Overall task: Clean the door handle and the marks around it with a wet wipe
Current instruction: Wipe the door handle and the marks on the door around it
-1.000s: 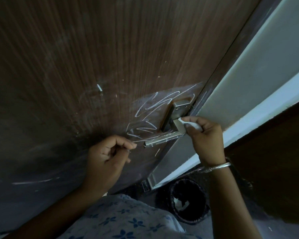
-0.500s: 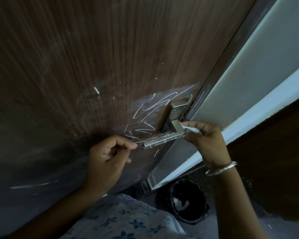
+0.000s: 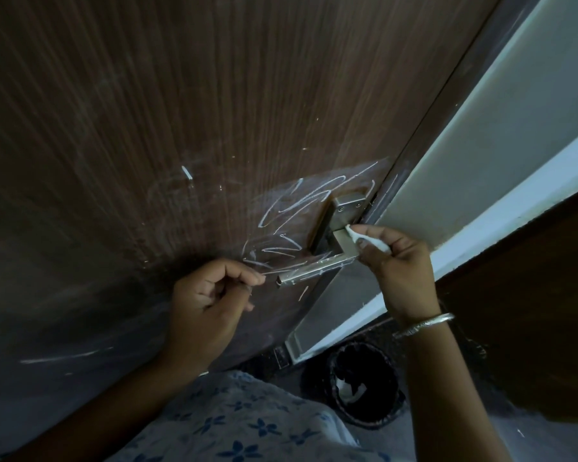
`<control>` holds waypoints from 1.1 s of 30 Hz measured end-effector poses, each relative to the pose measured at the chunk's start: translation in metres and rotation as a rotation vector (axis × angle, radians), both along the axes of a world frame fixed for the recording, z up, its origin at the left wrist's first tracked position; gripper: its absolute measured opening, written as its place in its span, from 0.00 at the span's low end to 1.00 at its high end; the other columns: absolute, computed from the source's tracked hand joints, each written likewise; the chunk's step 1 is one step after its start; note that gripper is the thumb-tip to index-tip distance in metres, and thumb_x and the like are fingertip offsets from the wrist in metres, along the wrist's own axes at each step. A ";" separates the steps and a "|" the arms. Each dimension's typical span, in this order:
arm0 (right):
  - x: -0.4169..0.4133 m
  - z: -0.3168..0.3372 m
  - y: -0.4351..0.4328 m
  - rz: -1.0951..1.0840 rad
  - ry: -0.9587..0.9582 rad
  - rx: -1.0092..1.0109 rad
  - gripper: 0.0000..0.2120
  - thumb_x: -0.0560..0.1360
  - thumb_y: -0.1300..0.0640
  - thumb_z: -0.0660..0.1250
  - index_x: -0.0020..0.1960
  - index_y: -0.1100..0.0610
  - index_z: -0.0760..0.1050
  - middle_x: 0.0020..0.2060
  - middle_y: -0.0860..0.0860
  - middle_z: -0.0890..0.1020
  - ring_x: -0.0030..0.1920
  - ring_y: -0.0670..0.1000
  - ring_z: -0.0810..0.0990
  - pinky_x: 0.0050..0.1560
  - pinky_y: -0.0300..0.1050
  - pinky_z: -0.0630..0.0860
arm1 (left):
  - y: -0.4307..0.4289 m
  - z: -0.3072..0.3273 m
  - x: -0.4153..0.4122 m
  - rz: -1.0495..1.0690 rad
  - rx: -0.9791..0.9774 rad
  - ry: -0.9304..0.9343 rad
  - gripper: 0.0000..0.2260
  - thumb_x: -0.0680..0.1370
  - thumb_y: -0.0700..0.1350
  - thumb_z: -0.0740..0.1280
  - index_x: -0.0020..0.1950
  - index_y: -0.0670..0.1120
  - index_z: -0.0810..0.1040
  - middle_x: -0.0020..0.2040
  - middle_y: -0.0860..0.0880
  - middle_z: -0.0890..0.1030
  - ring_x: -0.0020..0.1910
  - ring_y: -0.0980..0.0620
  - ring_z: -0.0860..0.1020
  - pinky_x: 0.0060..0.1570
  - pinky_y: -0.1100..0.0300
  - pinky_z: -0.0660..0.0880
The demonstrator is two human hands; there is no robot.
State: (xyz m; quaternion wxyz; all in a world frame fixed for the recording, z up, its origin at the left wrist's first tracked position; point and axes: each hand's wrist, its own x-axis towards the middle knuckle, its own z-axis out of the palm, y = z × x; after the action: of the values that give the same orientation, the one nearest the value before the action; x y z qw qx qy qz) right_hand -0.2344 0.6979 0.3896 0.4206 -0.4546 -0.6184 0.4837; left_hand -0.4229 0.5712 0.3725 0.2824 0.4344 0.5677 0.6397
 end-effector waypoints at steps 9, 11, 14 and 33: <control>0.010 0.002 -0.002 0.028 -0.022 -0.003 0.15 0.74 0.66 0.67 0.44 0.46 0.83 0.38 0.43 0.85 0.39 0.41 0.81 0.41 0.33 0.76 | 0.005 0.002 0.005 -0.013 0.003 0.006 0.09 0.69 0.33 0.62 0.36 0.45 0.77 0.39 0.56 0.83 0.31 0.57 0.79 0.30 0.68 0.75; 0.005 -0.001 -0.002 0.028 -0.059 0.009 0.17 0.74 0.66 0.67 0.44 0.44 0.82 0.37 0.40 0.85 0.38 0.39 0.80 0.41 0.32 0.76 | 0.005 0.002 0.007 -0.019 0.007 0.009 0.09 0.69 0.33 0.62 0.37 0.45 0.77 0.38 0.56 0.83 0.32 0.57 0.79 0.30 0.67 0.76; 0.007 -0.004 -0.004 0.033 -0.091 -0.032 0.17 0.74 0.67 0.67 0.41 0.45 0.82 0.33 0.42 0.84 0.36 0.42 0.80 0.41 0.37 0.77 | 0.006 0.002 0.008 -0.018 0.013 0.019 0.09 0.70 0.33 0.63 0.37 0.46 0.77 0.39 0.55 0.83 0.31 0.56 0.79 0.30 0.67 0.76; 0.012 -0.002 -0.016 0.002 -0.060 0.006 0.13 0.73 0.68 0.68 0.43 0.50 0.81 0.35 0.42 0.84 0.38 0.41 0.82 0.41 0.33 0.77 | 0.005 0.001 0.008 -0.028 -0.002 0.034 0.09 0.69 0.33 0.62 0.37 0.45 0.77 0.39 0.55 0.83 0.30 0.58 0.79 0.31 0.69 0.75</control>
State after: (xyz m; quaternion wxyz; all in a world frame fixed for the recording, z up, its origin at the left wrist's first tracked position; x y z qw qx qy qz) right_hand -0.2225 0.6820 0.3874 0.4028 -0.4669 -0.6327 0.4685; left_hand -0.4145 0.5759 0.3738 0.2822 0.4527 0.5668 0.6278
